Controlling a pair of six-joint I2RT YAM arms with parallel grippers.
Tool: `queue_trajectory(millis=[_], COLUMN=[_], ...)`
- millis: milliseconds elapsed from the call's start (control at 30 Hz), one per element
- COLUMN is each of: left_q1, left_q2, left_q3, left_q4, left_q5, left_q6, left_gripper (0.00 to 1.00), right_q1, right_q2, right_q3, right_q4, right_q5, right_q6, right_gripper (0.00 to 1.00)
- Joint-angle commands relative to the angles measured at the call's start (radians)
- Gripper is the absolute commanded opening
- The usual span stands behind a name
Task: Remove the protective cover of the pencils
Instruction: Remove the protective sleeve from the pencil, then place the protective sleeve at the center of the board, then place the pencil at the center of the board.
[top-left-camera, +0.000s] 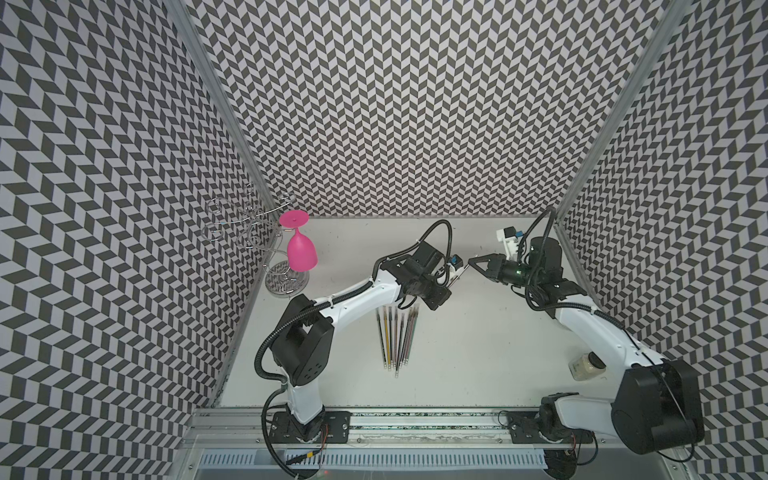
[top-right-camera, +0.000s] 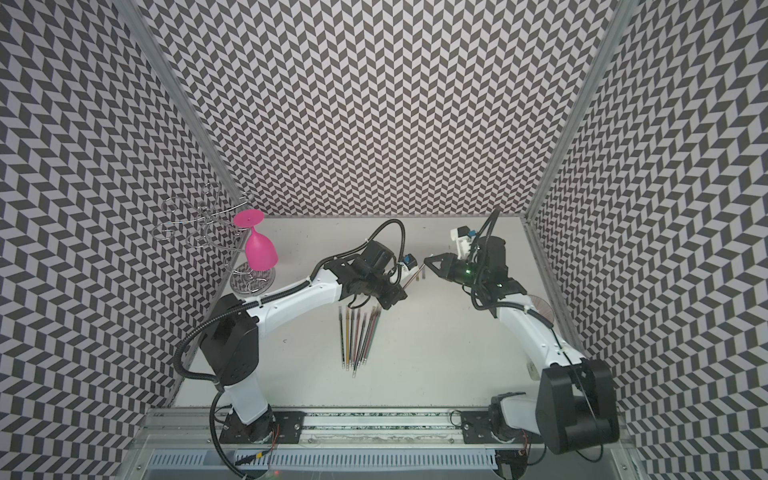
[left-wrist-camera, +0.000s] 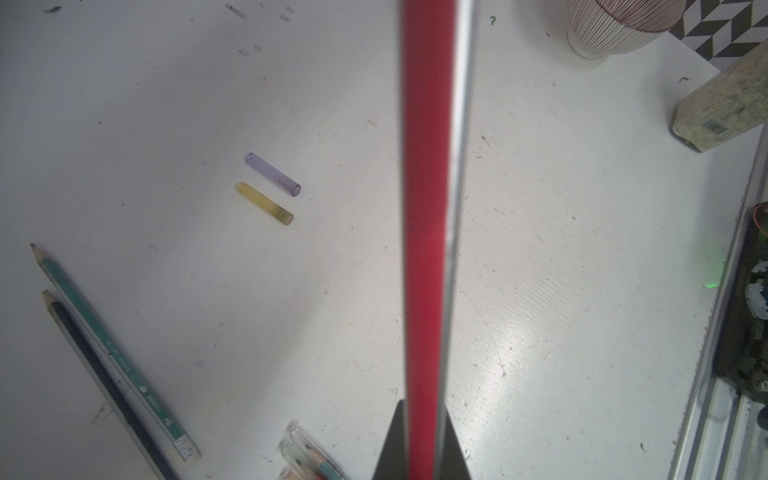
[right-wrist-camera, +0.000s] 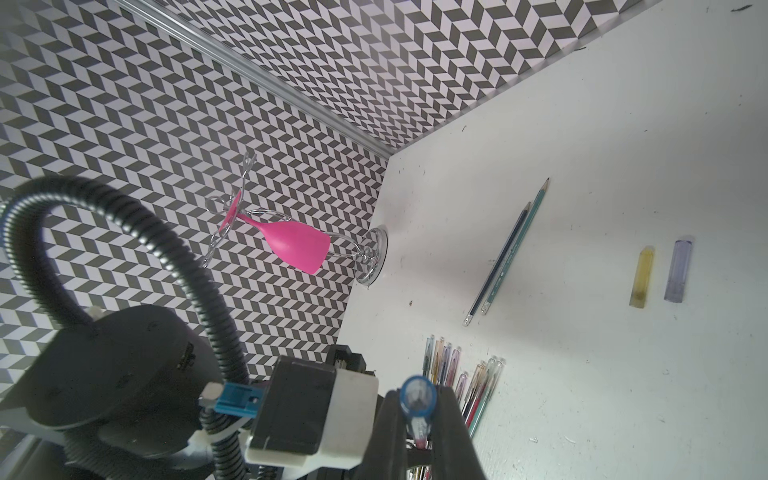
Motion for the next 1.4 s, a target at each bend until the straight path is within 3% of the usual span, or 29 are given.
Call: queue_trajectory(millis=[0,300,433,667,767,833,967,1367], left_q1=[-0.002,-0.003,0.013,0.202,0.284,0.328,0.378,0.378], left_q2=[0.014,0.029,0.028,0.037,0.06,0.095,0.184,0.274], left_q3=[0.002,0.006,-0.001,0.0,0.007,0.023,0.066,0.104], left_q4=[-0.098,-0.107,-0.087,0.004,0.016,-0.003,-0.061,-0.116], left_q5=[-0.001,0.006,0.027,0.148,0.151,0.13,0.056,-0.02], left_q6=[0.02,0.023,0.009,-0.087,-0.111,-0.117,-0.113,-0.1], left_gripper=[0.0,0.0,0.0,0.0,0.05,0.09,0.07,0.09], right_q1=[-0.061,-0.106,-0.108,-0.107,-0.105,-0.097,-0.077,0.008], right_q2=[0.009,0.047,0.074,0.178,0.227,0.261,0.334,0.481], right_q3=[0.053,0.107,0.149,0.112,0.083,0.084,0.117,0.184], right_q4=[0.094,0.141,0.092,-0.019,-0.004,-0.002,-0.031,-0.106], right_q5=[0.097,0.077,0.141,0.241,0.232,0.235,0.253,0.32], right_q6=[-0.003,0.05,0.021,-0.123,-0.134,-0.14,-0.17,-0.233], right_gripper=[0.0,0.0,0.0,0.0,0.0,0.0,0.0,0.02])
